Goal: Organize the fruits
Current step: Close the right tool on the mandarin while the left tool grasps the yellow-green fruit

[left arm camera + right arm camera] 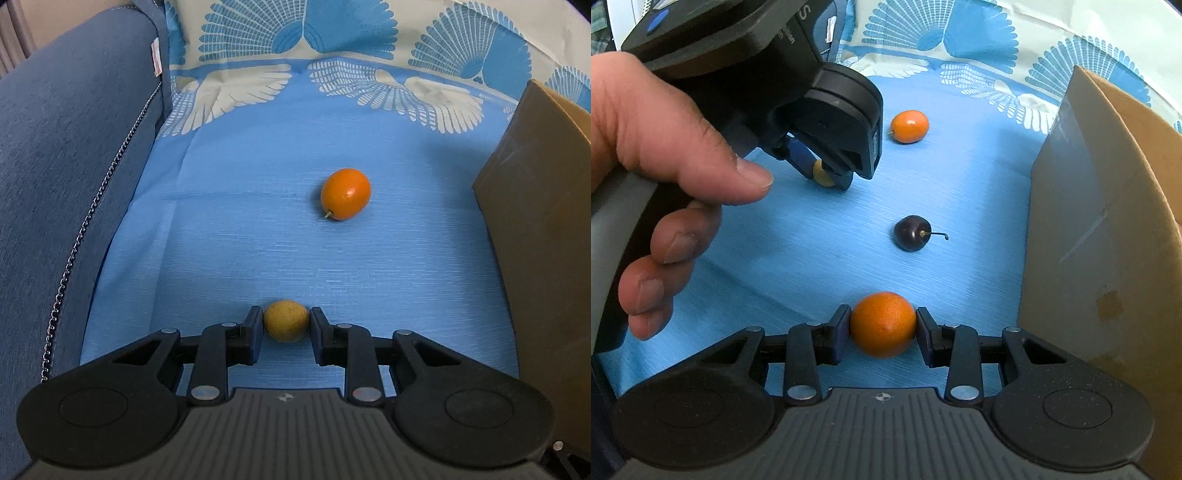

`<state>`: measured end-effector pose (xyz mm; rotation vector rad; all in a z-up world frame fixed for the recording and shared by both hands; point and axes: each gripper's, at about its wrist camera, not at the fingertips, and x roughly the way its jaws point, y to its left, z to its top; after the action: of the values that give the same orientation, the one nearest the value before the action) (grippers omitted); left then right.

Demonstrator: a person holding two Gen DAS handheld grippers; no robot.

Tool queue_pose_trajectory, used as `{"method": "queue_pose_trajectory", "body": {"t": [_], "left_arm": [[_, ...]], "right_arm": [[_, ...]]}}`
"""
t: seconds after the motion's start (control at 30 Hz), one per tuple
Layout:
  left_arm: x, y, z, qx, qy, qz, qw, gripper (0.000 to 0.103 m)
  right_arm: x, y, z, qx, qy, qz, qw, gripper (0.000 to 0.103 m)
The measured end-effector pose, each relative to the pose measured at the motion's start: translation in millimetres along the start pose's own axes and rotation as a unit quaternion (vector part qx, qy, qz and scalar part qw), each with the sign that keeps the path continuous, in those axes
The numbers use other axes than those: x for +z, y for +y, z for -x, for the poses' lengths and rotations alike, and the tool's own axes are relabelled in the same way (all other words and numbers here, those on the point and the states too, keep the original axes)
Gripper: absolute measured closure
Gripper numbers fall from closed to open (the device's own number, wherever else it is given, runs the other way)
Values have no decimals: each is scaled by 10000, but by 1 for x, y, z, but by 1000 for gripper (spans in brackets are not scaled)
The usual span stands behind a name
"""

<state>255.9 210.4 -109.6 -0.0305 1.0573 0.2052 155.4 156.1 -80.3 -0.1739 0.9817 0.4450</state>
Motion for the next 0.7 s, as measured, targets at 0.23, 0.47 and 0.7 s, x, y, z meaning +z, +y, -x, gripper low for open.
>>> {"method": "queue_pose_trajectory", "body": {"t": [0.23,0.47,0.7], "left_arm": [[1,-3,-1,51,-20,-26,10000,73],[1,-4,0,47,-44,-43,10000,73],[-2,-4,8,41,-96,-23,9999,73]], "right_arm": [[0,2,1,-10,1,25,10000,64],[0,2,1,-8,-1,7,10000,64],[-5,2,13,-35,-241,-7,9997,64]]}}
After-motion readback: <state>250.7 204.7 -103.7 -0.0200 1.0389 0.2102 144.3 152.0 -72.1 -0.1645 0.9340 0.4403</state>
